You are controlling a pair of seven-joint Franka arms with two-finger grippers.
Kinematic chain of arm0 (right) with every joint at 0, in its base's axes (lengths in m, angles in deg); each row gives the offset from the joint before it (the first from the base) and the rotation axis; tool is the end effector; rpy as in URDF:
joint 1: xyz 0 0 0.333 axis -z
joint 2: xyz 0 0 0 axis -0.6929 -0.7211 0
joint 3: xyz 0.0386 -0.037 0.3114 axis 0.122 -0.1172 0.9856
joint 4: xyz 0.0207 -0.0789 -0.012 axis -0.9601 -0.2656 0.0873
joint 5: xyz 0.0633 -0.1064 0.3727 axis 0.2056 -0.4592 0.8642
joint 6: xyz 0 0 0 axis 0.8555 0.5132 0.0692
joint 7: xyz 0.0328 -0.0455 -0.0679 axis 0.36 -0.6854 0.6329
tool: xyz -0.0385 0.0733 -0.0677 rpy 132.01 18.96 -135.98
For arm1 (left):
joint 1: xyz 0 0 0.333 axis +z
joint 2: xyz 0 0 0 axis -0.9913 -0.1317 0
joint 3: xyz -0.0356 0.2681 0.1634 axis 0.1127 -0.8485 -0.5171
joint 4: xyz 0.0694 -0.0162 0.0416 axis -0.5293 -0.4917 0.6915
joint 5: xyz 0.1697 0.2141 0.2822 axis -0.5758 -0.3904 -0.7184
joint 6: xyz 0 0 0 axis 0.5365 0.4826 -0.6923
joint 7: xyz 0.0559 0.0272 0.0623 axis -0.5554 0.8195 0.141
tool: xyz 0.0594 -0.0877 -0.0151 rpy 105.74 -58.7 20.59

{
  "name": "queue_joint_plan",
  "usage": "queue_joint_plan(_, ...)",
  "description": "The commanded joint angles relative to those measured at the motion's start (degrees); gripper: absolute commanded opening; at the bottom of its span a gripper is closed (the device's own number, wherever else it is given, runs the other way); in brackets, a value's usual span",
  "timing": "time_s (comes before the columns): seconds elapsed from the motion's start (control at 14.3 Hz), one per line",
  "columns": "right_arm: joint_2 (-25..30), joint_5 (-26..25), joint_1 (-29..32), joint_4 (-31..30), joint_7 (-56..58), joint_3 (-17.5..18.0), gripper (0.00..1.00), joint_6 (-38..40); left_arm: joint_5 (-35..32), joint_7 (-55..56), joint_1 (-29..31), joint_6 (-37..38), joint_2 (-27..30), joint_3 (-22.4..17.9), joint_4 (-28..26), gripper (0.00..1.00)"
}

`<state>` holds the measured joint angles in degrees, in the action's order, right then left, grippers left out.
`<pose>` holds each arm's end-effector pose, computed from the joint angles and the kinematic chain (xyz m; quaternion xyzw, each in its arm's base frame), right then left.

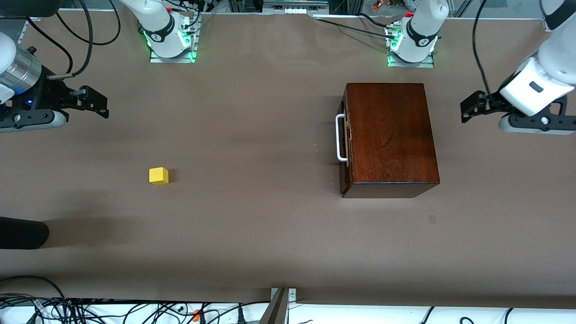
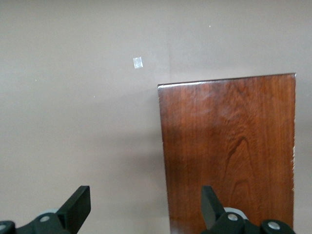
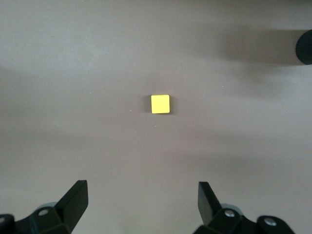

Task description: Open drawer, take yellow block, close drawer

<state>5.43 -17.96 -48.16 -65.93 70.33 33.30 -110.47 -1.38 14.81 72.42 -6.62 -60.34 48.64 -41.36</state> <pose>0.5731 0.0649 0.6031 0.9982 0.0573 -0.0164 0.0001 0.5602 -0.0461 0.5971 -0.9991 0.0350 0.0205 0.0084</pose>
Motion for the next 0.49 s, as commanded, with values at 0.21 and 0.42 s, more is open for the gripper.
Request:
queue_joint_plan(0.21, -0.4, -0.4, -0.2, 1.6, -0.6, 0.2, 1.0, 1.0, 1.9, -2.5, 0.1, 5.6, 2.1, -1.0, 2.9, 1.0)
queue_joint_plan(0.42, -0.4, -0.3, -0.2, 1.6, -0.6, 0.2, 1.0, 1.0, 1.8, -1.7, 0.2, 8.3, 2.3, -0.6, 3.0, 1.0)
